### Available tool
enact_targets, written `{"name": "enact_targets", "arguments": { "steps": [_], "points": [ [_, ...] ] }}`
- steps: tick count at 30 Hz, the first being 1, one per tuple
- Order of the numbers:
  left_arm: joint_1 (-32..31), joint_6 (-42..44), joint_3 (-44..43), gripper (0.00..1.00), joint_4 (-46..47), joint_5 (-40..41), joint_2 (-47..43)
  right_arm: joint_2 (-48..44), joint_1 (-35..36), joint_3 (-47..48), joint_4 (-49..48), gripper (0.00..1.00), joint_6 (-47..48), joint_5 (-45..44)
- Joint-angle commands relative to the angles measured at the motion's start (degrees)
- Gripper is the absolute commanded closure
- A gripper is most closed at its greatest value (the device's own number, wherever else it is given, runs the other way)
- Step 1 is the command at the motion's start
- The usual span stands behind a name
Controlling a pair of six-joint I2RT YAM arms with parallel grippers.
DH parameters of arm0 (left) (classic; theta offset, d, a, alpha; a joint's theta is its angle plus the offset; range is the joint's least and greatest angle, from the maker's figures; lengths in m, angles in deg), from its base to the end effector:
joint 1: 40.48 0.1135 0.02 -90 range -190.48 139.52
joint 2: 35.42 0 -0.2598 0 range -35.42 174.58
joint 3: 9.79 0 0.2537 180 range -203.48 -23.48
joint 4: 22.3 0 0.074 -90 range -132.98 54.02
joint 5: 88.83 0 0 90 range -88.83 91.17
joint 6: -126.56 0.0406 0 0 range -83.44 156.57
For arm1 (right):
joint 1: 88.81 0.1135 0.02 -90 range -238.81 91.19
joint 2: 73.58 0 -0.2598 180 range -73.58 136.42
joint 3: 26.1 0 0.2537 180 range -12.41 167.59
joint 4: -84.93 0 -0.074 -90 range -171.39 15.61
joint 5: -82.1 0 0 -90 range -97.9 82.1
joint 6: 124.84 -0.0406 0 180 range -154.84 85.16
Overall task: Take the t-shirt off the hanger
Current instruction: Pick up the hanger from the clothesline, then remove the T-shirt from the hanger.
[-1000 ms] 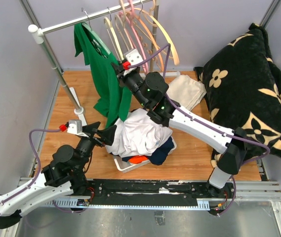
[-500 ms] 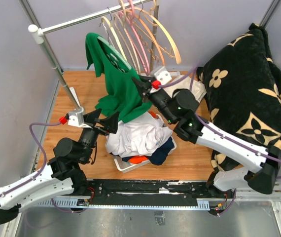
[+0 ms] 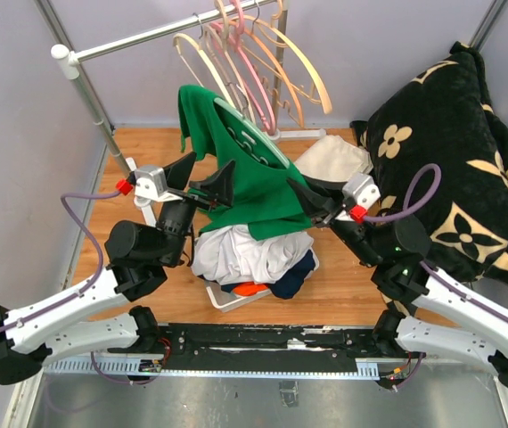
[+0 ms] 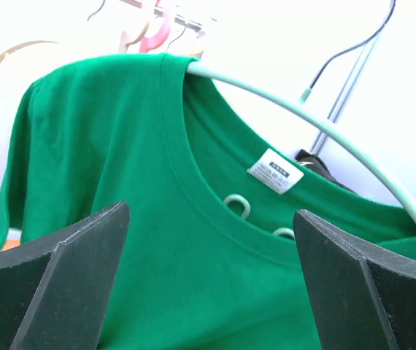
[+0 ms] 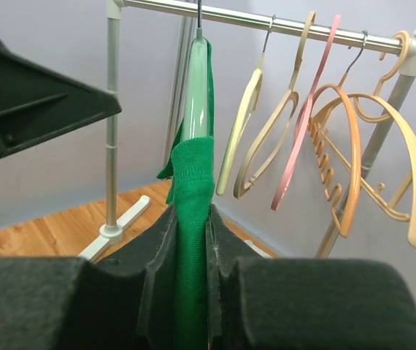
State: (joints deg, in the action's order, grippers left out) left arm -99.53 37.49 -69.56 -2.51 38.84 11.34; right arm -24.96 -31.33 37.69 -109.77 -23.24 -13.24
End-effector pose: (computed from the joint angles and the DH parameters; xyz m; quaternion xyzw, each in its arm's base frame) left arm 0.1130 -0.1403 0.4174 -0.0190 0.5341 -0.2685 0.8014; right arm 0.1066 0.1602 0.4318 -0.2505 0.4351 0.3155 0.8052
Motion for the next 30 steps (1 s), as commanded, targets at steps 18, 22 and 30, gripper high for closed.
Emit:
{"name": "enact_targets", "arguments": {
  "steps": [18,22,30],
  "points": [
    [13.9,-4.7,-10.0,0.17,5.1,-14.9,12.8,-12.5,-1.0,-5.7,-1.5,0.99,1.8,2.5],
    [14.7,-5.0,-11.4,0.25,5.3,-16.4,14.9,-12.6,-1.0,-5.7,-1.4,0.99,1.9,2.4],
    [15.1,-5.1,-12.7,0.84,5.6,-18.0,16.1,-12.5,-1.0,-5.6,-1.4,0.99,2.2,1.5]
  ]
}}
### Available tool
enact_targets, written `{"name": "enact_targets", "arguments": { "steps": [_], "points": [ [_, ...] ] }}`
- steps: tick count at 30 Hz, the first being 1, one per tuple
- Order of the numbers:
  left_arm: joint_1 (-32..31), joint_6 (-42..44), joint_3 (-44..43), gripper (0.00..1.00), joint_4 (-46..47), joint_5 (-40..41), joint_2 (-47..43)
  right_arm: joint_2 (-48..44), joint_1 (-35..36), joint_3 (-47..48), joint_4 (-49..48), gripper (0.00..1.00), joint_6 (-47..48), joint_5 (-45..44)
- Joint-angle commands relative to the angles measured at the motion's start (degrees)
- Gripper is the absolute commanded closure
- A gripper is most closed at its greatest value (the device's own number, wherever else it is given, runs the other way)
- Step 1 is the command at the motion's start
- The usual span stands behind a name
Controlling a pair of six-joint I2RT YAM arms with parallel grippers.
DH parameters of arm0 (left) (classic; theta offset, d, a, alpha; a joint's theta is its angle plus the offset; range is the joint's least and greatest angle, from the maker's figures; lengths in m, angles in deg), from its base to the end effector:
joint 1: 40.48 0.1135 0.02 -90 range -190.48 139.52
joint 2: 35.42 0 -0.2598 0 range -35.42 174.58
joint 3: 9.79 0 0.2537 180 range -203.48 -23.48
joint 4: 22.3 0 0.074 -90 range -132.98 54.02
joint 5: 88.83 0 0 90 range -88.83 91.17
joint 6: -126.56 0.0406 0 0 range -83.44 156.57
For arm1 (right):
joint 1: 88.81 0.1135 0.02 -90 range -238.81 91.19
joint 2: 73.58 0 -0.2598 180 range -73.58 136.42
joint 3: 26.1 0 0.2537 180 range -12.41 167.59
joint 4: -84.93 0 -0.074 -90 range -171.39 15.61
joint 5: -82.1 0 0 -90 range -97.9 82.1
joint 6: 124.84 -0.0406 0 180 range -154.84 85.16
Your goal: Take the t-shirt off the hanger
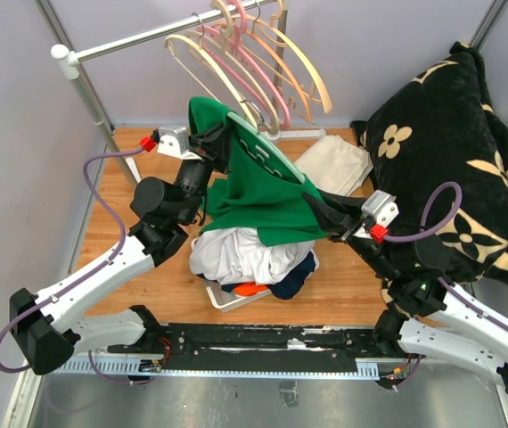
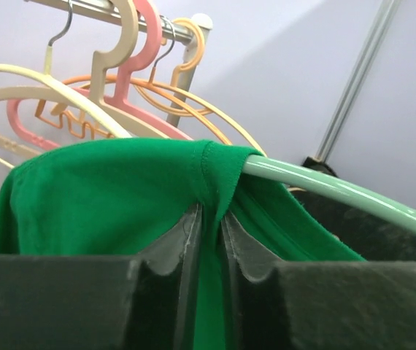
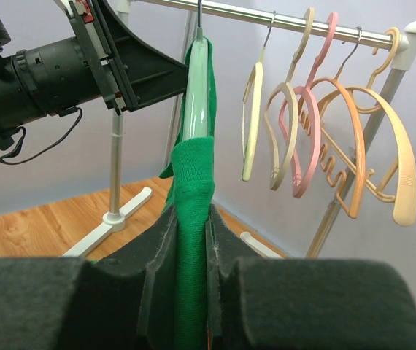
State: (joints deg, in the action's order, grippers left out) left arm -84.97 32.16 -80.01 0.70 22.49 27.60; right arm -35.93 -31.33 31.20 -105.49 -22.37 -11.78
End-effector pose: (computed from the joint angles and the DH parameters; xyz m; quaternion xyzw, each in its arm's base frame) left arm 0.1890 -0.1650 0.4331 0.0173 0.5152 -0.2686 0.8137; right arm 0.0842 0.1270 0.4149 -0.2621 0.4258 0.3158 0.8064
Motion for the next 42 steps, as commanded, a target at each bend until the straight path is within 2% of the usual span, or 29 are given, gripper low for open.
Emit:
{"name": "enact_targets", "arguments": {
  "steps": [1,2,3,6,12,14,17,18,19,20,21,23,25,31,42],
  "points": [
    [0.5,0.3,-2.3,0.93,2.3,-2.3,-0.3,-1.4,-1.0,1.0,-5.7,0.99,1.3,-0.3],
    [0.5,0.3,-2.3,0.99,2.3,-3.2,-0.5,-1.3,-1.0,1.0,-5.8,0.99,1.3,-0.8],
    [0.5,0.3,-2.3,0.99,2.2,-4.6,-0.8,-1.1,-1.0,1.2,-5.8,0.99,1.2,-1.5],
    [0.5,0.9,-3.1,1.00,0.3,-11.1,-1.5,0.2,-1.0,1.7,-5.8,0.99,0.9,-4.0],
    [0.5,0.2,-9.8,1.00,-11.4,-26.7,-0.2,2.7,-1.0,1.0,-10.6,0.99,-0.4,-7.5],
    [0.5,-1.2,-10.3,1.00,-13.5,-28.3,0.1,3.4,-1.0,0.3,-12.7,0.99,-0.8,-8.1],
    [0.5,-2.6,-9.5,0.99,-15.8,-26.0,-0.7,3.8,-1.0,-0.7,-15.1,0.99,-1.2,-8.6],
    [0.5,-3.0,-9.0,0.94,-16.1,-24.4,-1.2,3.8,-1.0,-0.9,-15.5,0.99,-1.3,-8.7],
    [0.5,-3.4,-8.5,0.78,-16.7,-22.3,-1.6,3.9,-1.0,-1.0,-15.7,0.99,-1.2,-8.8],
    [0.5,-3.5,-8.3,0.58,-17.3,-20.1,-2.0,3.9,-1.0,-1.0,-15.9,0.99,-1.3,-8.9],
    [0.5,-3.5,-8.2,0.45,-17.8,-17.8,-2.5,3.9,-1.0,-1.0,-16.1,0.99,-1.3,-9.0],
    [0.5,-2.9,-8.2,0.28,-18.2,-15.1,-3.5,3.9,-1.0,-1.2,-16.3,0.99,-1.4,-8.9],
    [0.5,-2.1,-7.8,0.24,-16.9,-14.6,-4.7,3.9,-1.0,-1.2,-16.5,0.99,-1.5,-8.7],
    [0.5,1.2,-6.6,0.23,-10.4,-16.5,-6.1,4.3,-1.0,-1.3,-16.4,0.99,-1.9,-7.8],
    [0.5,7.8,-9.6,0.21,-3.6,-23.9,-0.5,4.4,-1.0,-1.1,-14.9,0.99,-2.1,-5.3]
  ]
}}
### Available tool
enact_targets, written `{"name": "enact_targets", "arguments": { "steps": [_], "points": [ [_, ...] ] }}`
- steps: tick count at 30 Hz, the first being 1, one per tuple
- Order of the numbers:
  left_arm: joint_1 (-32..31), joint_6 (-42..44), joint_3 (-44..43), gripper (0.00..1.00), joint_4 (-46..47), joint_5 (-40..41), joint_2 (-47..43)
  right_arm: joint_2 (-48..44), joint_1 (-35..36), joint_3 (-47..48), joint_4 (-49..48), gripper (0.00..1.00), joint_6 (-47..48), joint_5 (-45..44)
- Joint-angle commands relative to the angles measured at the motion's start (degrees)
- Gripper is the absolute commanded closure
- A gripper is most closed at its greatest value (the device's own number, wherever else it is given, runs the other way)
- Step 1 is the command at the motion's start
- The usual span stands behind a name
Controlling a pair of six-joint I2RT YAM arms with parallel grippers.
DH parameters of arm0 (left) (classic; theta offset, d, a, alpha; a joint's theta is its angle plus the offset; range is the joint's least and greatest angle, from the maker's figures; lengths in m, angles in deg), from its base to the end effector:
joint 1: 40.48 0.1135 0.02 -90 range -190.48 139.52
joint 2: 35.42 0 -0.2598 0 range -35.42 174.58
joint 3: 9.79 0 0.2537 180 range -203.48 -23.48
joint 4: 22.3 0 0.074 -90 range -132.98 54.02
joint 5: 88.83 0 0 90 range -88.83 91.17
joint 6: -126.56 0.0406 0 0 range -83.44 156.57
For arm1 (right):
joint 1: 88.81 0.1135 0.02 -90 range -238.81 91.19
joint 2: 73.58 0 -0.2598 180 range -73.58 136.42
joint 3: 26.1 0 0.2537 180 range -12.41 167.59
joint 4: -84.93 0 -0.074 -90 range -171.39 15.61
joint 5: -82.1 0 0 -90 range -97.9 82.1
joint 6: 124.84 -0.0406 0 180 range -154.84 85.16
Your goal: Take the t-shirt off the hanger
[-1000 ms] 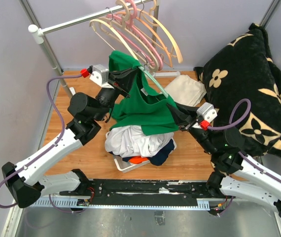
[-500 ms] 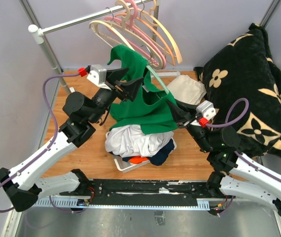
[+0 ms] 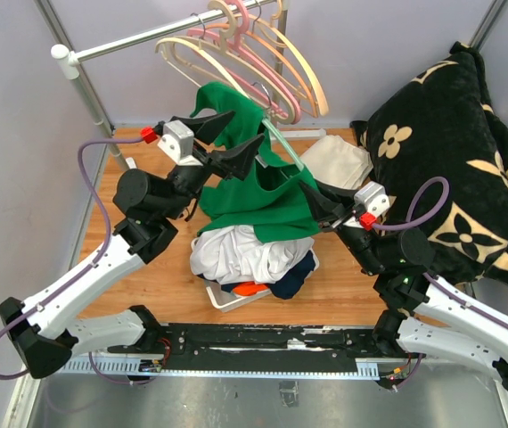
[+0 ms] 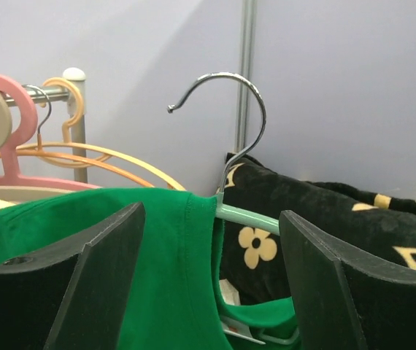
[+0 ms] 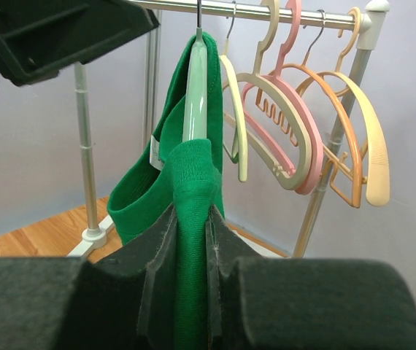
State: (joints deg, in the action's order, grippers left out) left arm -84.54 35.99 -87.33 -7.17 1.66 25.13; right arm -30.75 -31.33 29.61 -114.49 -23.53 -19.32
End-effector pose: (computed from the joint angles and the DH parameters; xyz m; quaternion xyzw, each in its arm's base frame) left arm 0.1669 -0.1611 0.4748 0.1758 0.4508 -0.3304 0.8104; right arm 0.0998 0.1415 0.4075 -0.1993 0.4454 0.2976 0.8206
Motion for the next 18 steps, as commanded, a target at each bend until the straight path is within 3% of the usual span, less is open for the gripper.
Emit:
{"name": "enact_targets", "arguments": {
  "steps": [1,11,18],
  "points": [
    [0.0,4.6,-2.8,0.21,4.2,-3.3,2.6,-0.8,-1.0,0.5,-5.9,0.99,-1.2,2.3],
    [0.1,8.2,-5.5,0.24,5.4,-3.9,6.5,-0.8,-1.0,0.2,-5.4,0.99,-2.6,2.9],
    [0.0,8.6,-7.0,0.35,4.8,-4.4,8.4,-0.9,-1.0,0.0,-5.4,0.99,-3.1,3.2]
  ]
}}
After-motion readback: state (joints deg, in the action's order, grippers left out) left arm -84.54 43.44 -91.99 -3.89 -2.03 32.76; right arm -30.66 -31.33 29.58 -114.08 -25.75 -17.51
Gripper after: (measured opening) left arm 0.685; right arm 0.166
